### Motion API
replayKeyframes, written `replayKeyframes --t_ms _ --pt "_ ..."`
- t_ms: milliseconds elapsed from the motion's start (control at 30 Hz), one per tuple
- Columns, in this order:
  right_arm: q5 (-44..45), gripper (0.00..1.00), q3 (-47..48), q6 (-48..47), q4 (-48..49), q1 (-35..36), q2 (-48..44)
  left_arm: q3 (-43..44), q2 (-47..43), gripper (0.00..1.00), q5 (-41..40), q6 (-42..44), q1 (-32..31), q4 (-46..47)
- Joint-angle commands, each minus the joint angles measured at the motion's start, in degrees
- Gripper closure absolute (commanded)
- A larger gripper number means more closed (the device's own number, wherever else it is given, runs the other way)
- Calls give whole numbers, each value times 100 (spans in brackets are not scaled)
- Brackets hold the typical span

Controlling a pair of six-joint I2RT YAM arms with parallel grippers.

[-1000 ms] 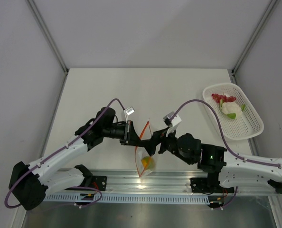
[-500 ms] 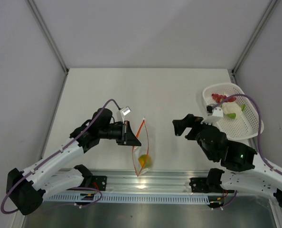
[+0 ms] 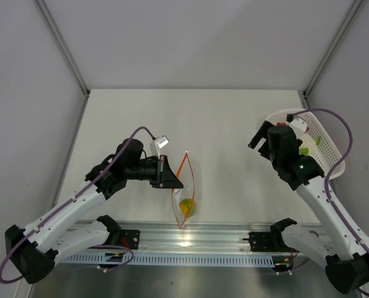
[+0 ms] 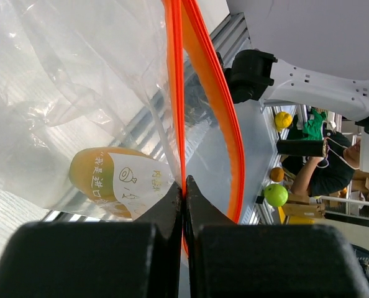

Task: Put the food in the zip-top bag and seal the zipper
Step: Pick up the fake vegetable from the bin.

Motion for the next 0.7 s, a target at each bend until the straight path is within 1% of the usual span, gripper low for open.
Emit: replayKeyframes --t_ms 0,67,100,200,233,267,333,367,400,433,500,533,600,667 --pt "-516 3 356 51 229 -755 486 426 -11 99 71 400 -28 -244" --pt "-490 2 462 148 194 -1082 854 568 77 99 -25 524 -28 -385" --pt "-490 1 540 262 194 -1379 979 577 129 99 -60 576 -28 -403" --pt "-586 1 585 446 412 -1812 1365 410 183 99 -70 481 -28 -193" --pt "-586 1 533 508 501 -2048 1436 332 174 99 -35 411 -28 173" --pt "-543 1 489 561 597 -2146 1498 70 148 99 122 314 -28 455" --pt "-314 1 270 885 905 -2426 1621 -47 156 99 185 181 -28 817" --pt "-288 1 182 1017 1036 -2524 1665 31 217 100 177 225 -28 757" --pt "-261 1 111 1349 1264 -2560 1770 67 340 99 116 321 -28 687" --pt "-270 1 -37 1535 1362 -2839 1832 172 411 99 80 374 -28 521" --pt "-244 1 -153 1905 1625 -2981 1964 330 508 99 -16 488 -28 423" --pt "-139 1 -205 2254 1740 -3026 2095 357 595 99 -43 515 -28 405" --pt "28 1 -311 2520 2055 -3079 2245 453 675 99 -96 568 -19 405" --pt "283 0 -172 2679 2110 -3122 2543 506 806 99 -113 577 -19 484"
